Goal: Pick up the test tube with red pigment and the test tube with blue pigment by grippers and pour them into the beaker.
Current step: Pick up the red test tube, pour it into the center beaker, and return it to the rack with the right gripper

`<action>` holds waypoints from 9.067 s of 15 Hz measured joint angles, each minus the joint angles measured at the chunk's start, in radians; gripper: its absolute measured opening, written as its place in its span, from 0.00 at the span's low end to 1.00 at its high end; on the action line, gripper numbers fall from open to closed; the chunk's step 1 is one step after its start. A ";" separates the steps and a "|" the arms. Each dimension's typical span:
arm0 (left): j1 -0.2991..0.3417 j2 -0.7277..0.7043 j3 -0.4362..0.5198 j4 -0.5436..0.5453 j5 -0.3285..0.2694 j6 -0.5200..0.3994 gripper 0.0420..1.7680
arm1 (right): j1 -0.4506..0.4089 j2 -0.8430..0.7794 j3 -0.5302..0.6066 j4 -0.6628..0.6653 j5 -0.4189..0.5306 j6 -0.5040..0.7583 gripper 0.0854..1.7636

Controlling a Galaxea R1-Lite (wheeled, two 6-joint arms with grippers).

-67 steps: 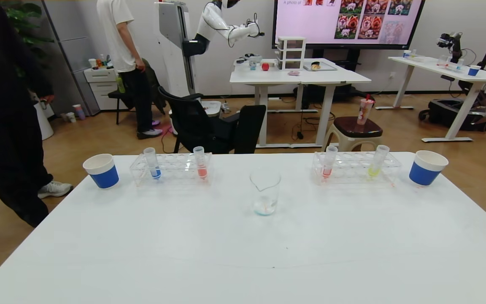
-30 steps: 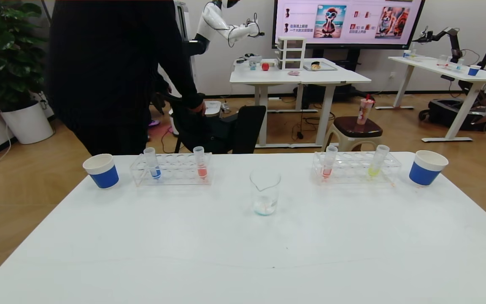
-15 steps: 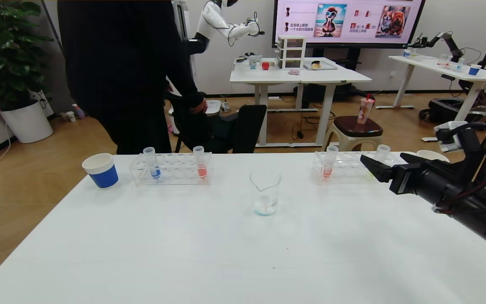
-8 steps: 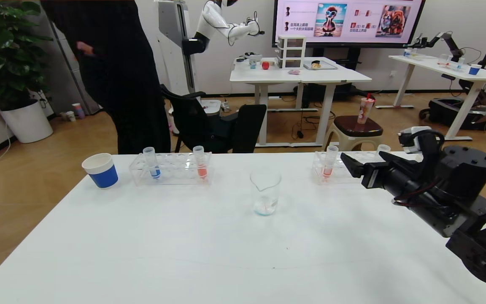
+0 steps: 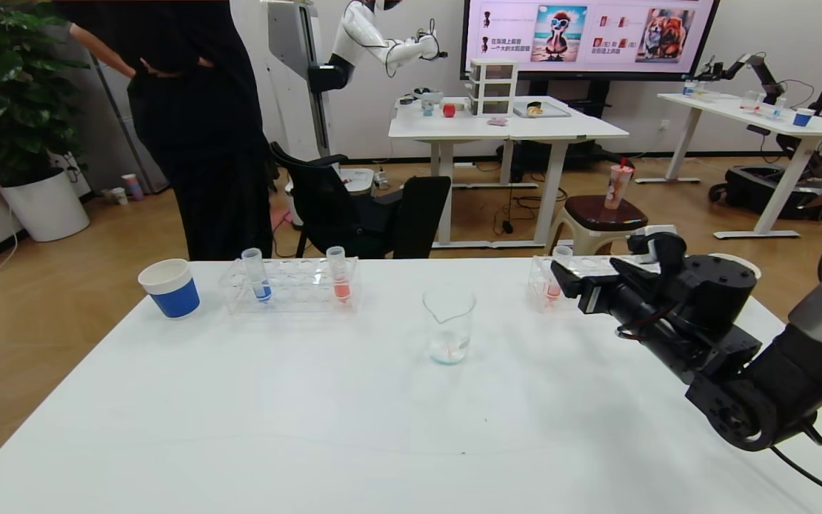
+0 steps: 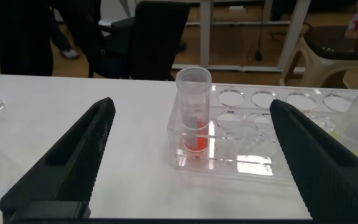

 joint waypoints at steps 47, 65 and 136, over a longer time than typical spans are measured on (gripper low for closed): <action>0.000 0.000 0.000 0.000 0.000 0.000 0.99 | 0.153 -0.042 -0.327 0.165 0.213 -0.301 0.25; 0.000 0.000 0.000 0.000 0.000 0.000 0.99 | 0.161 0.231 -0.483 -0.130 0.695 -0.857 0.25; 0.000 0.000 0.000 0.000 0.000 0.000 0.99 | 0.173 -0.026 -0.154 -0.073 -0.138 -0.353 0.25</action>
